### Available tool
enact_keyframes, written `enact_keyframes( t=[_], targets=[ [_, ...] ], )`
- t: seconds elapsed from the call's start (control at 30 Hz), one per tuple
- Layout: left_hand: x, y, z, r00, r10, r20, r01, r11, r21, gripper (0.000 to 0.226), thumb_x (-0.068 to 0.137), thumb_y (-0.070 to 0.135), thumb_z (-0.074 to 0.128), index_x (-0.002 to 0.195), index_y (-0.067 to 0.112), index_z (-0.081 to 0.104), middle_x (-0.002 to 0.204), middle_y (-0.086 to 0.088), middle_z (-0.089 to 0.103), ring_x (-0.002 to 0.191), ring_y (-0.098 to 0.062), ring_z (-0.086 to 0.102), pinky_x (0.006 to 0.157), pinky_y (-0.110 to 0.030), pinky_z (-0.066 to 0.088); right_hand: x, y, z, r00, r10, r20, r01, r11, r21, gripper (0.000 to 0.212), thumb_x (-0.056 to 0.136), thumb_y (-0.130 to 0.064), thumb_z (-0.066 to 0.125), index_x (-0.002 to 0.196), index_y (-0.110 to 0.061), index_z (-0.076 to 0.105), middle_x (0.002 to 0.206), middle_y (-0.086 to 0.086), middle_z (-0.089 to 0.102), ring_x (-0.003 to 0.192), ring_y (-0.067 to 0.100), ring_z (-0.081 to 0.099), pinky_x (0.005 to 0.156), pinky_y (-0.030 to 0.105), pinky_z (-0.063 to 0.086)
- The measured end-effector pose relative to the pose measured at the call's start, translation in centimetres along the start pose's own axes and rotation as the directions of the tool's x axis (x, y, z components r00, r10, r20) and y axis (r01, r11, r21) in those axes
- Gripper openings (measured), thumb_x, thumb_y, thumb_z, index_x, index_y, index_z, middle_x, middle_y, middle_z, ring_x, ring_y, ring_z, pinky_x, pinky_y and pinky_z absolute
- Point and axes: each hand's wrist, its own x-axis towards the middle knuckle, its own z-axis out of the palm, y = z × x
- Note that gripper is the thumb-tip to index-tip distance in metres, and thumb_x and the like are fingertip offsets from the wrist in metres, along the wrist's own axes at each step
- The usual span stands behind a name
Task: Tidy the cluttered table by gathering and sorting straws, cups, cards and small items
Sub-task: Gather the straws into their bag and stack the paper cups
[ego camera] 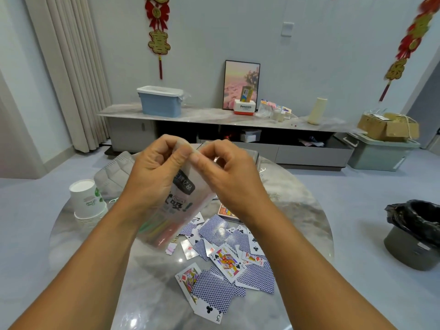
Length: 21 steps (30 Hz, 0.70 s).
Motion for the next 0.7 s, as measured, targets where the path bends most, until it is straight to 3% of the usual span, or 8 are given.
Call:
enact_keyframes(
  t=[0.1, 0.23, 0.33, 0.47, 0.6, 0.7],
  targets=[
    [-0.3, 0.0, 0.4, 1.0, -0.022, -0.02, 0.021, 0.999, -0.041, 0.005, 0.09, 0.031, 0.067, 0.089, 0.027, 0.071, 0.09, -0.011, 0.065, 0.084, -0.029, 0.059, 0.071, -0.035, 0.055, -0.4, -0.1, 0.1, 0.999, 0.008, 0.049, -0.011, 0.998, 0.066, 0.02, 0.098, -0.03, 0.066, 0.085, -0.014, 0.064, 0.078, -0.004, 0.057, 0.068, 0.008, 0.049, 0.062, 0.033, 0.042],
    [-0.6, 0.3, 1.8, 0.997, 0.004, -0.083, -0.008, 0.999, -0.042, 0.006, 0.089, 0.032, 0.069, 0.087, 0.027, 0.071, 0.086, -0.003, 0.067, 0.079, -0.021, 0.061, 0.066, -0.027, 0.056, -0.6, -0.1, -0.1, 1.0, 0.027, -0.009, -0.025, 0.989, 0.144, 0.02, 0.097, -0.023, 0.067, 0.083, -0.01, 0.063, 0.071, -0.002, 0.055, 0.064, 0.012, 0.048, 0.059, 0.032, 0.039],
    [-0.5, 0.6, 2.5, 0.989, 0.052, -0.138, -0.052, 0.999, 0.005, 0.006, 0.089, 0.033, 0.069, 0.086, 0.028, 0.071, 0.082, 0.006, 0.068, 0.075, -0.01, 0.06, 0.064, -0.021, 0.053, -0.5, 0.2, -0.9, 1.0, 0.009, -0.002, -0.008, 0.994, 0.108, 0.017, 0.096, -0.021, 0.068, 0.083, -0.01, 0.065, 0.071, -0.003, 0.058, 0.064, 0.01, 0.05, 0.058, 0.029, 0.043],
    [0.0, 1.0, 1.8, 0.957, 0.054, -0.285, -0.053, 0.999, 0.009, 0.007, 0.094, 0.028, 0.069, 0.086, 0.028, 0.069, 0.079, 0.013, 0.066, 0.071, -0.006, 0.057, 0.063, -0.022, 0.05, -0.8, 1.1, -2.3, 0.998, 0.055, 0.032, -0.056, 0.997, 0.047, 0.009, 0.096, -0.021, 0.069, 0.088, -0.016, 0.068, 0.08, -0.006, 0.065, 0.069, 0.005, 0.056, 0.063, 0.019, 0.046],
    [0.0, 1.1, 1.6, 0.95, 0.042, -0.308, -0.043, 0.999, 0.004, 0.007, 0.092, 0.032, 0.069, 0.085, 0.032, 0.07, 0.08, 0.014, 0.067, 0.074, -0.007, 0.059, 0.064, -0.025, 0.053, -1.2, 1.9, -2.5, 0.994, 0.087, 0.061, -0.08, 0.99, -0.114, 0.016, 0.099, -0.028, 0.064, 0.087, -0.018, 0.061, 0.081, -0.007, 0.059, 0.074, 0.01, 0.053, 0.067, 0.028, 0.046],
    [-0.1, 0.9, 2.2, 0.939, 0.019, -0.344, -0.034, 0.999, -0.036, 0.007, 0.093, 0.028, 0.068, 0.086, 0.028, 0.068, 0.081, 0.012, 0.066, 0.076, -0.01, 0.058, 0.068, -0.028, 0.052, -1.1, 2.0, -3.0, 0.993, 0.107, 0.054, -0.099, 0.986, -0.132, 0.015, 0.101, -0.026, 0.06, 0.088, -0.019, 0.06, 0.081, -0.008, 0.059, 0.075, 0.011, 0.056, 0.069, 0.029, 0.047]
  ],
)
